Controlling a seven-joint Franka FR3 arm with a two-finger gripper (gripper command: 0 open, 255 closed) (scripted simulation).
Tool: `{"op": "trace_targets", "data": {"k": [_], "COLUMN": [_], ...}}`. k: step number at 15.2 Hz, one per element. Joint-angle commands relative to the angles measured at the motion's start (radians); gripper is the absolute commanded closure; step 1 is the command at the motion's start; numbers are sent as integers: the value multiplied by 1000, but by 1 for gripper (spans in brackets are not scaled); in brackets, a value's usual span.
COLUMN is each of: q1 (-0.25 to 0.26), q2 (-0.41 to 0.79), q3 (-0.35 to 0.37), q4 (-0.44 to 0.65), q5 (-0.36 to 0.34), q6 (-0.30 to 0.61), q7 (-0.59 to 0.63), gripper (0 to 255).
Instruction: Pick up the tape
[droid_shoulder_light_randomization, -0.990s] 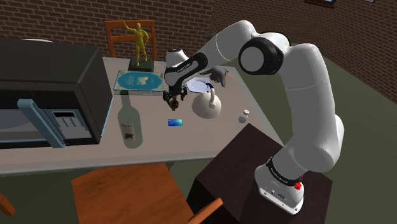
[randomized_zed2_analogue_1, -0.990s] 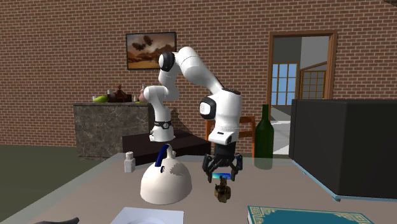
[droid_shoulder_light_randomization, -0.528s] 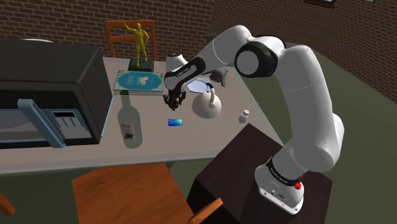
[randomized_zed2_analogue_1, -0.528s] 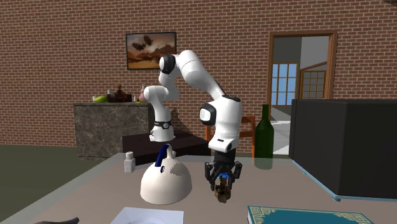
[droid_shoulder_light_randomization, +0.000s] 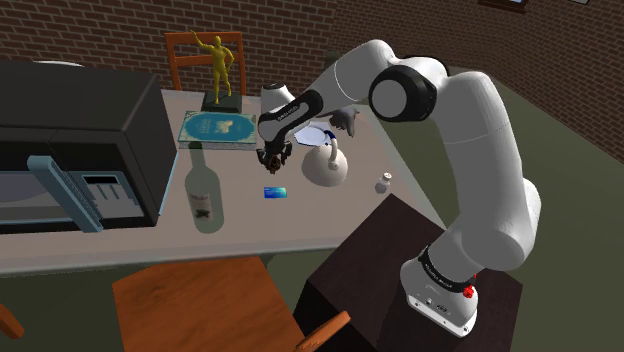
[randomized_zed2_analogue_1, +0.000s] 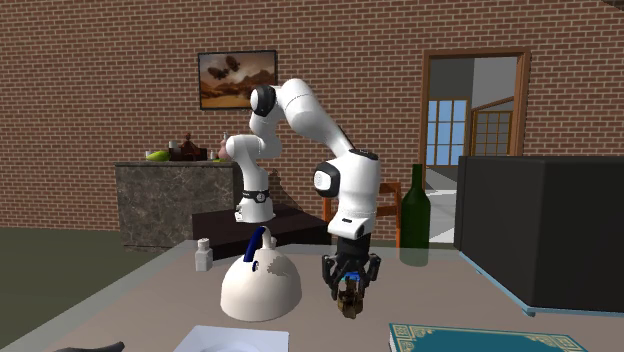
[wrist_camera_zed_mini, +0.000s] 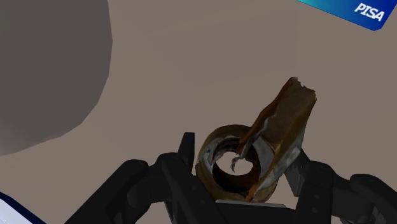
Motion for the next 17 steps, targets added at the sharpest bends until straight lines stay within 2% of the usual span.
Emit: {"op": "trace_targets", "data": {"k": [1, 17], "q1": [0, -2], "q2": [-11, -152], "q3": [0, 4], "q4": [-6, -36], "q5": [0, 5], "q6": [-6, -116], "q7": [0, -9], "gripper": [255, 255]}}
